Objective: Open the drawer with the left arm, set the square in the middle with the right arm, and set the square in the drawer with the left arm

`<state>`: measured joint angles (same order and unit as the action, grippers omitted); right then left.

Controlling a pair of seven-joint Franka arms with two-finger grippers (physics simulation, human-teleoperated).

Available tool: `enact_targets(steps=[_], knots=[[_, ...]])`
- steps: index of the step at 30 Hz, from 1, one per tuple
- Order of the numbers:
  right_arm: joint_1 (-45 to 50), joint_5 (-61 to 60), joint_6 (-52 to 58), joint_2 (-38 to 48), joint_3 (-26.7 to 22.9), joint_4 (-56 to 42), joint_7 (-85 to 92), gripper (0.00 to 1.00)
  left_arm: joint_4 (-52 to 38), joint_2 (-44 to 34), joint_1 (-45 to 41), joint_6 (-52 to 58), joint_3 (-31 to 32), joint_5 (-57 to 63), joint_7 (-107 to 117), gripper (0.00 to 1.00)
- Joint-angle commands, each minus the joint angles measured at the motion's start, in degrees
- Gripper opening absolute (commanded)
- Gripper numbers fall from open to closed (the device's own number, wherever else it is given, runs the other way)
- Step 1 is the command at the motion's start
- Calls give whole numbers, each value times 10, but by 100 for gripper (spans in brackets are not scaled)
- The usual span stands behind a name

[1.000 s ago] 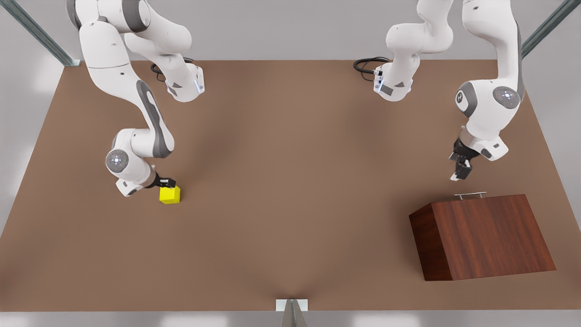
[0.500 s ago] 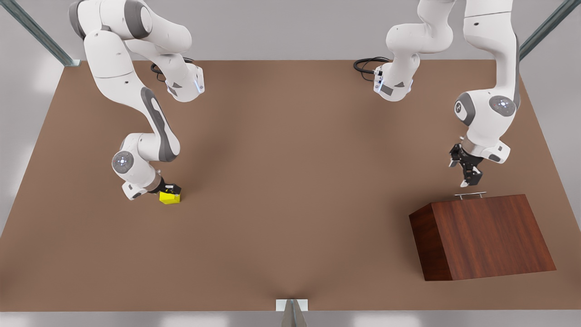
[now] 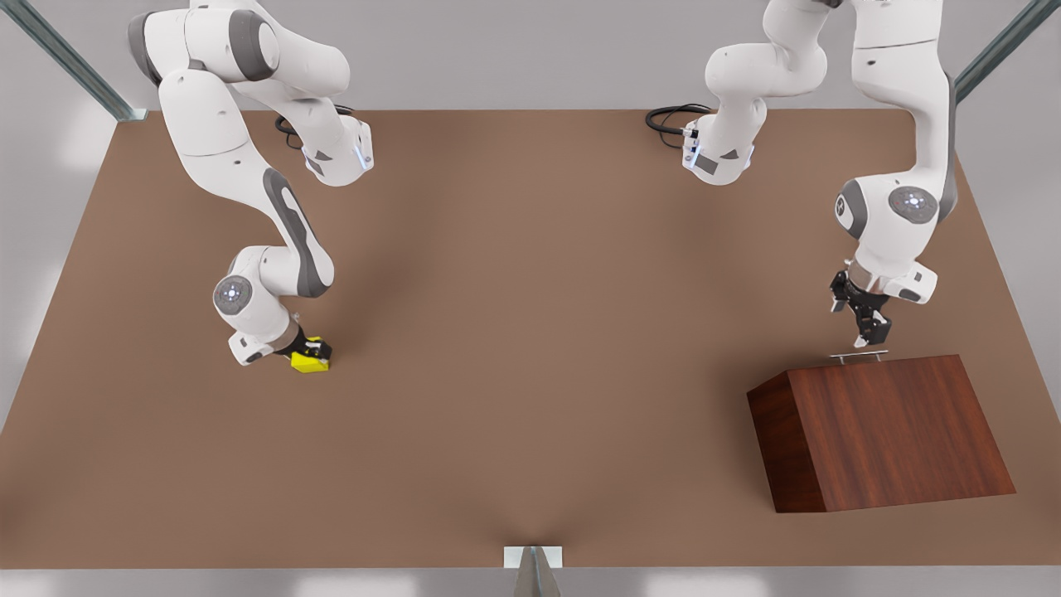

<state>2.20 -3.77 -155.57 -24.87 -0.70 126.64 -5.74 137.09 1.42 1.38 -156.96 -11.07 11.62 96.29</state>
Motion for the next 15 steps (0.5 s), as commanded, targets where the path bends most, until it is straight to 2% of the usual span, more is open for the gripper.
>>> enact_targets(steps=[1,2,3,4,8,11,12,15], knots=[[0,0,-31,0,0,0,-1,83,-1,5,-2,-24,-2,14,46,100],[0,0,-31,-1,0,0,-1,80,-2,12,2,-33,-2,18,40,100],[0,0,-30,0,0,0,-1,69,-4,18,7,-40,-4,17,26,100],[0,0,-30,0,0,-1,-1,66,-5,24,8,-41,-4,17,26,100],[0,0,-29,2,0,0,-7,61,-5,38,13,-62,-4,18,25,100],[0,0,-27,3,0,0,-7,61,-5,40,14,-64,-4,18,25,100],[0,0,-27,3,0,-1,-7,57,-6,41,14,-65,-4,18,25,100],[0,0,-21,8,1,-2,-7,57,-9,44,20,-65,-4,18,25,100]])
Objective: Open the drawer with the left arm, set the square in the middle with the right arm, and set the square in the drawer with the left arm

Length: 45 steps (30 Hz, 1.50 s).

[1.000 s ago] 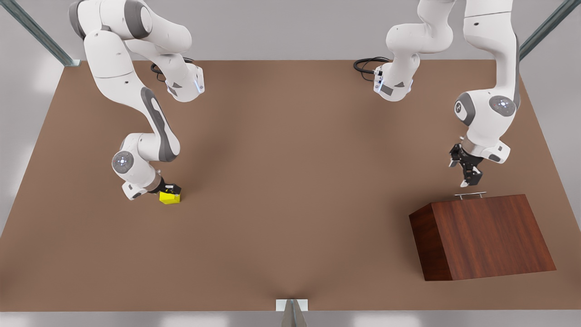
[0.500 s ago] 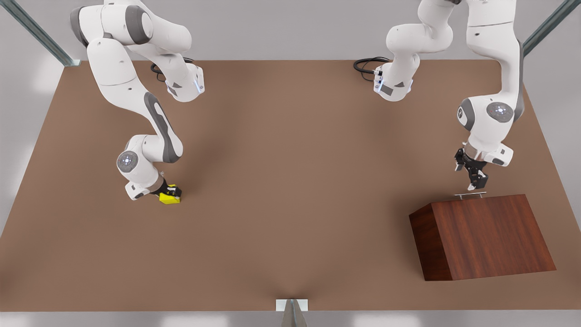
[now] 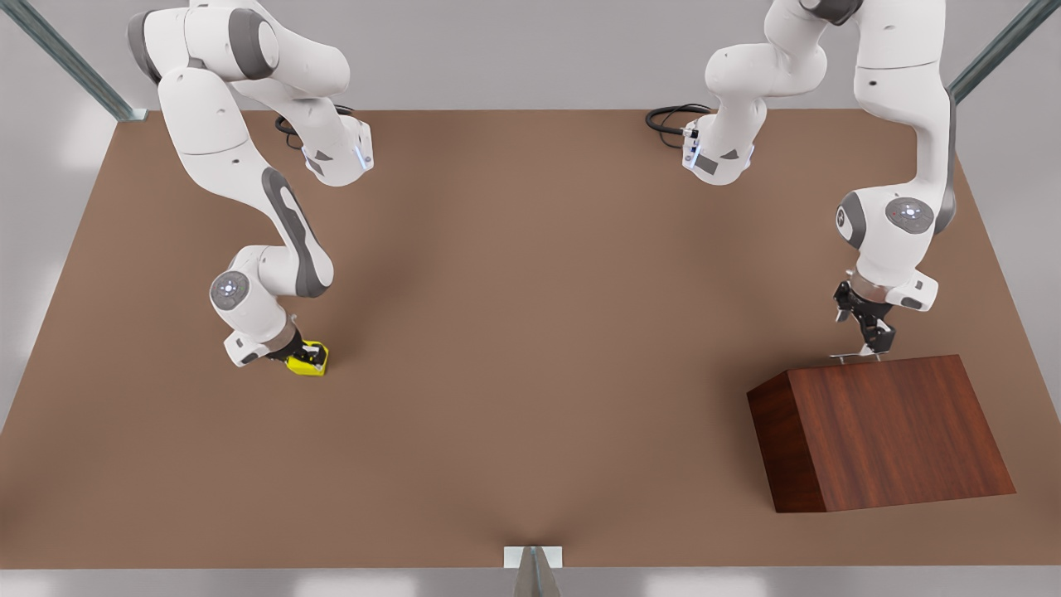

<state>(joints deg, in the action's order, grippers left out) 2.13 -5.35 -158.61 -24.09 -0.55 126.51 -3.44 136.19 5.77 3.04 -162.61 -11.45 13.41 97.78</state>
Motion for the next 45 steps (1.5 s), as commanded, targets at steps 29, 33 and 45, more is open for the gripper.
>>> enact_targets(steps=[29,33,45], knots=[[425,191,188,-365,100,-672,-242,61,-2,18,7,61,1,-1,12,100],[430,220,147,-371,100,-662,-229,100,0,13,7,66,2,-1,16,100],[93,178,570,157,100,-337,-177,100,23,-16,3,104,2,-1,16,100]])
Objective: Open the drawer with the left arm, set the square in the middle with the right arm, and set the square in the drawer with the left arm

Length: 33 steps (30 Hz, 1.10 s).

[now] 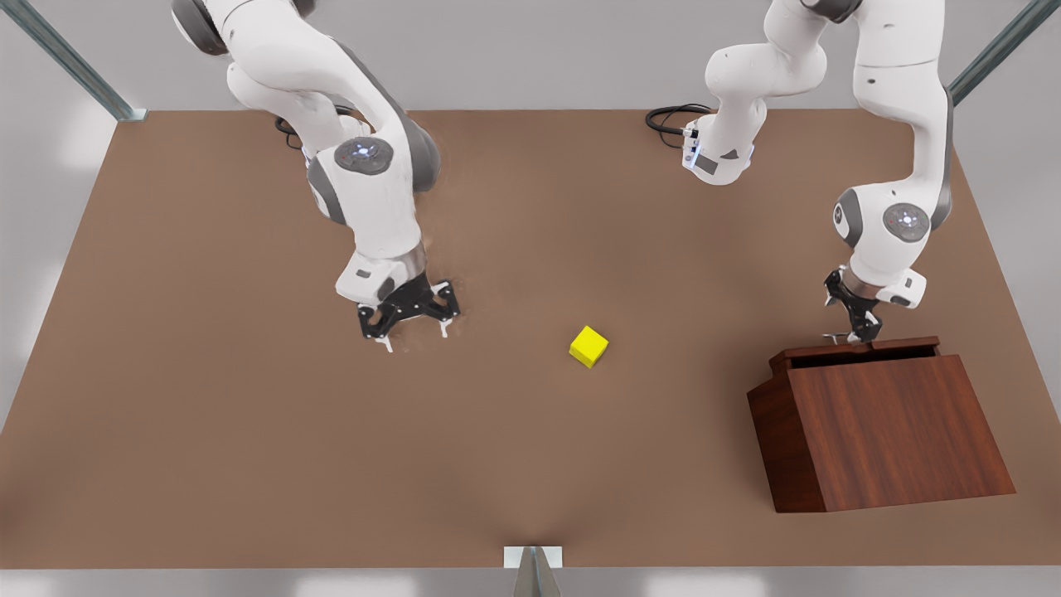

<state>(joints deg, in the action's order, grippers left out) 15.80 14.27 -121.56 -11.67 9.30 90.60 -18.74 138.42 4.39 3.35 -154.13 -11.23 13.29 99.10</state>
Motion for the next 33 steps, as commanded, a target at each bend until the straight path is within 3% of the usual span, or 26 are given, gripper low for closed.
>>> enact_targets(steps=[1,3,6,13,16,24,29,33], knots=[[-126,-67,201,40,0,7,51,100,2,-10,0,31,0,0,3,100],[-171,-72,220,41,-20,-2,94,100,11,-13,0,34,0,0,3,100],[-178,-133,300,45,-105,-52,183,100,18,-17,0,34,0,-1,1,100],[-176,-140,299,23,-104,-92,187,100,42,-50,0,58,-1,-2,0,100],[-176,-142,352,28,-102,-116,188,100,51,-56,-2,59,-2,-3,4,100],[-207,-139,323,10,-106,-136,190,100,77,-85,-2,79,-5,-4,4,100],[-202,-130,316,2,-104,-138,191,100,111,-138,-16,98,-22,-4,4,100],[-205,-130,316,1,-104,-140,192,100,86,-231,-43,197,-25,-4,-42,100]])
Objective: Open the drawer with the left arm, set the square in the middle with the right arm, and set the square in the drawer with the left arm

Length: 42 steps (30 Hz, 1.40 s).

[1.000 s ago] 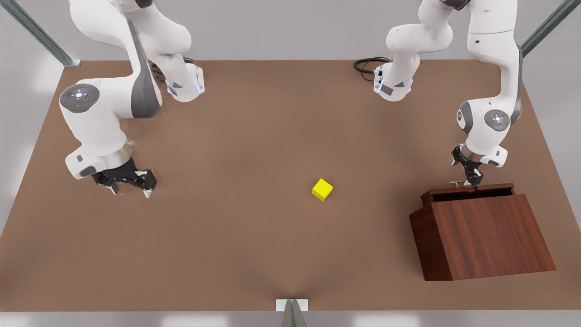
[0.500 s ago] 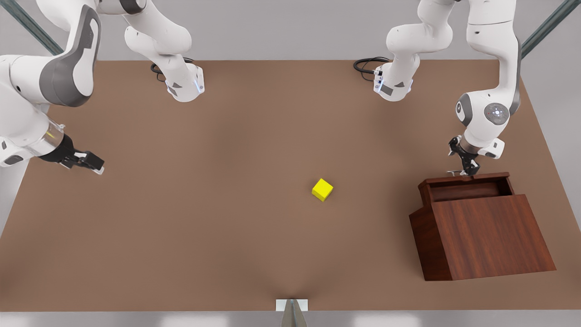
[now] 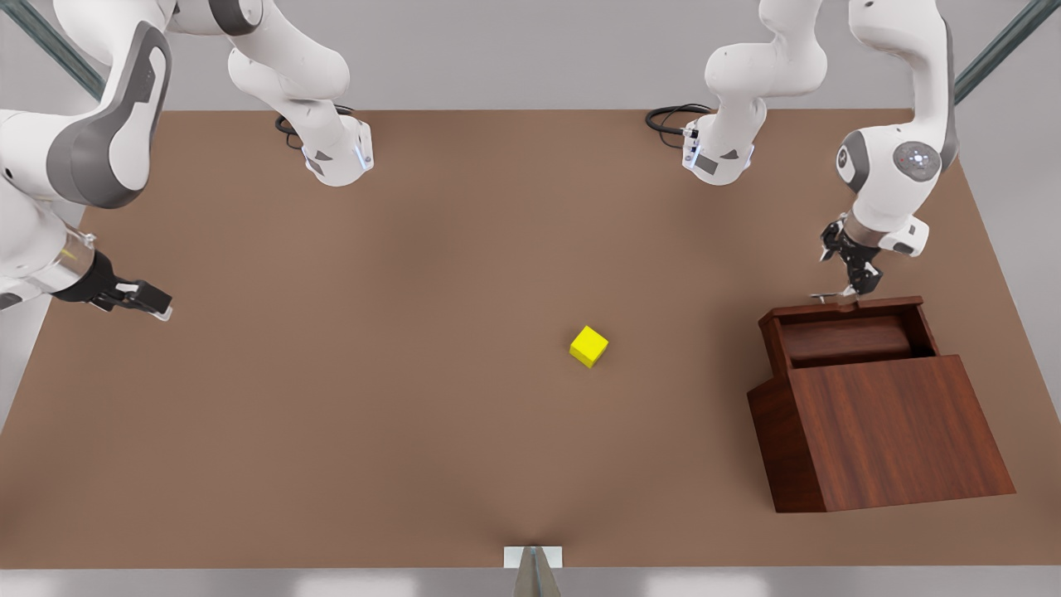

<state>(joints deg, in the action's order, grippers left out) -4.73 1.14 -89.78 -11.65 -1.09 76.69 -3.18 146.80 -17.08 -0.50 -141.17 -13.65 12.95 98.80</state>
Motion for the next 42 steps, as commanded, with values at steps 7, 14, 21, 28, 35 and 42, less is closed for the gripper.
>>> enact_targets(steps=[7,14,21,28,35,42], knots=[[18,1,-18,-20,4,1,33,100,-324,155,-49,229,51,-86,-531,100],[18,-11,-29,-28,4,0,25,100,-616,338,-93,433,145,-92,-732,100],[18,-11,-31,-29,4,0,25,100,-674,426,-141,445,239,-93,-992,100],[17,-4,-29,-26,3,0,26,100,-683,512,-221,301,256,-77,-1128,100],[2,-10,-47,-26,-1,-16,27,100,-636,535,-238,206,257,-6,-1309,100],[4,-13,-64,-28,-1,-16,27,100,-547,528,-245,104,257,-3,-1333,100]])
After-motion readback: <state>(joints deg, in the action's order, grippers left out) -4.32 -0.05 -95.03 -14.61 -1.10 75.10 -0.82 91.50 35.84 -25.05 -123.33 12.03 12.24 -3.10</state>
